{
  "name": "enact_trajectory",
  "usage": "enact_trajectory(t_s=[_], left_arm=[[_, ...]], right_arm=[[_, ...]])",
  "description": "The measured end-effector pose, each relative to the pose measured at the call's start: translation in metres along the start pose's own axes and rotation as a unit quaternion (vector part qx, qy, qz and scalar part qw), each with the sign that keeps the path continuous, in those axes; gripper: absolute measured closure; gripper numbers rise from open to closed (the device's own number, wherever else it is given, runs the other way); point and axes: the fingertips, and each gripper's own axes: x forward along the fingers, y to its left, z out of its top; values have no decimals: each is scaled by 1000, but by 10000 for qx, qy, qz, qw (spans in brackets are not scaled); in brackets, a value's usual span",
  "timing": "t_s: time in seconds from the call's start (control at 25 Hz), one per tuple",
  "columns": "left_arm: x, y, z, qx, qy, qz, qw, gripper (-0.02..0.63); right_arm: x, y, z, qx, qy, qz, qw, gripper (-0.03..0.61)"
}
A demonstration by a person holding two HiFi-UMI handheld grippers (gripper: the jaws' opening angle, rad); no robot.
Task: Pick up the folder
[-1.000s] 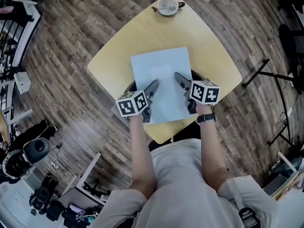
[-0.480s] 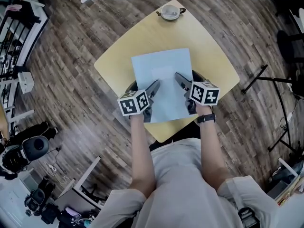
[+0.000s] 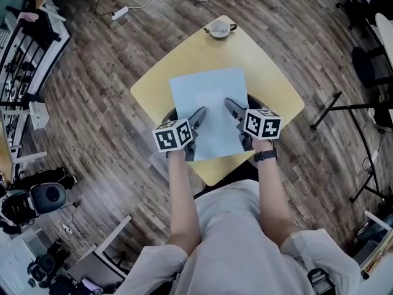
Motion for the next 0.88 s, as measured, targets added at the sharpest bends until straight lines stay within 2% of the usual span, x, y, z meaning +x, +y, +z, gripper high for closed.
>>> enact_trajectory(t_s=[0.52, 0.88], left_arm=[[-47, -19, 25, 276, -487, -144, 9983, 170], [-86, -40, 49, 498, -1034, -207, 9932, 171]], right_arm=[[-38, 42, 31, -521, -443, 63, 9976, 244], [-72, 75, 61, -937, -904, 175, 9913, 244]])
